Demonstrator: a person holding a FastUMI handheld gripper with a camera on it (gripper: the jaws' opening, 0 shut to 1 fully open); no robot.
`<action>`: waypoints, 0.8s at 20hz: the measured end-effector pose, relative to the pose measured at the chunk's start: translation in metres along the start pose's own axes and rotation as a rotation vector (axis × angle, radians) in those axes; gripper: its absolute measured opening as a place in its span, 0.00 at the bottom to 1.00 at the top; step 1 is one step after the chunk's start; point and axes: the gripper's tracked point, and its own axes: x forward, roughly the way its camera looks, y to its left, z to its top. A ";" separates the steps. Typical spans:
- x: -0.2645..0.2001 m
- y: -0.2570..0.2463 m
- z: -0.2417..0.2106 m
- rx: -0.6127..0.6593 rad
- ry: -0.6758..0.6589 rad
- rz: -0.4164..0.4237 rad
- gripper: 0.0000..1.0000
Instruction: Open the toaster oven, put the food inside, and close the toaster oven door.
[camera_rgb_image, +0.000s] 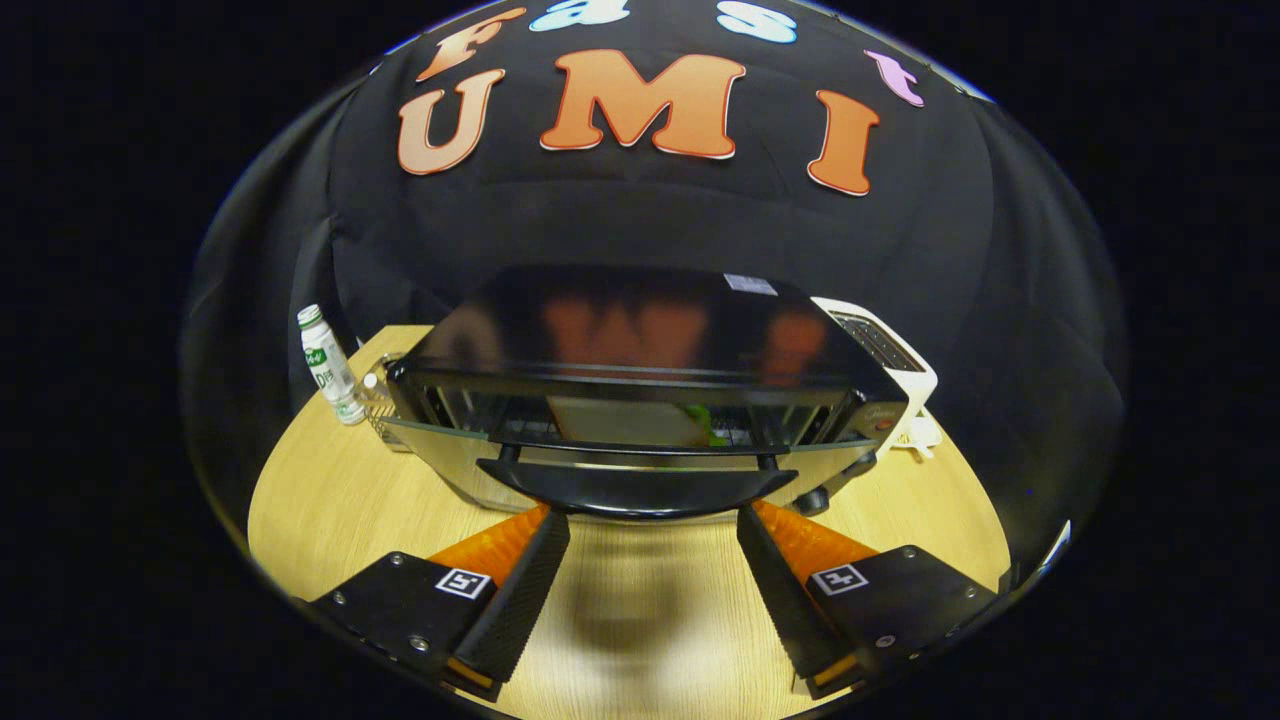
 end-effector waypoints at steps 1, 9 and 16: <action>0.002 0.001 0.011 0.016 -0.030 0.004 1.00; -0.034 -0.011 0.017 -0.005 -0.053 0.036 1.00; -0.102 -0.073 0.111 0.014 -0.222 -0.002 1.00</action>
